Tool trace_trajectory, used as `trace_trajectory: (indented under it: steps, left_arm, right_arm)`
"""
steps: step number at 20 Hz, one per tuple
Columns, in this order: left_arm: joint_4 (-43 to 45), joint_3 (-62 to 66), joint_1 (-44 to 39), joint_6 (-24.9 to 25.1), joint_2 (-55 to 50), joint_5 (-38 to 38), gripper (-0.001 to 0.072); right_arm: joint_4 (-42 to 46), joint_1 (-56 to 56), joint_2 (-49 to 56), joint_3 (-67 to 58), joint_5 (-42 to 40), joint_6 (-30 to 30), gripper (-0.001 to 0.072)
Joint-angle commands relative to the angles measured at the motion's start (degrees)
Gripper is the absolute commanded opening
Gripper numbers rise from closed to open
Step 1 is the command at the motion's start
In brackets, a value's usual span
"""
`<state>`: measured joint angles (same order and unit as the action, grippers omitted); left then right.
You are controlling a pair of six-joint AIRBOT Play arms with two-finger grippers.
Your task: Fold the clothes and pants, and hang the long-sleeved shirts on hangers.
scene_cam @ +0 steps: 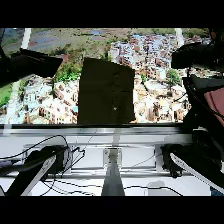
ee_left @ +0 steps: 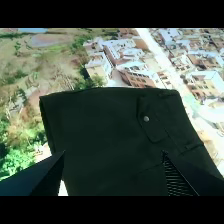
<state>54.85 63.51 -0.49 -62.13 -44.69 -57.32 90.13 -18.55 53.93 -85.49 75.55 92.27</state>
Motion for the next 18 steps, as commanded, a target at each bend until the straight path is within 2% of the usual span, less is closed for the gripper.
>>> trace_trajectory:
  steps: [1, 14, 16, 18]
  left_arm:
    - [0.02, 0.07, 0.00, 0.00, 0.02, 0.02, 0.0675]
    - [0.02, 0.07, 0.00, 0.00, 0.02, 0.02, 0.0675]
    - [-0.02, 0.07, 0.00, -0.02, 0.02, 0.02, 0.0675]
    - [-0.02, 0.07, 0.00, -0.02, 0.02, 0.15, 0.0676]
  right_arm:
    - [0.00, -0.04, 0.04, -0.04, 0.02, 0.00, 0.0039]
    - [0.00, -0.04, 0.04, -0.04, -0.20, -0.02, 0.0039]
    - [2.21, -0.02, 0.07, -0.04, -3.65, -0.04, 0.0039]
    - [7.30, 0.00, 0.28, -0.02, -2.91, -0.17, 0.0039]
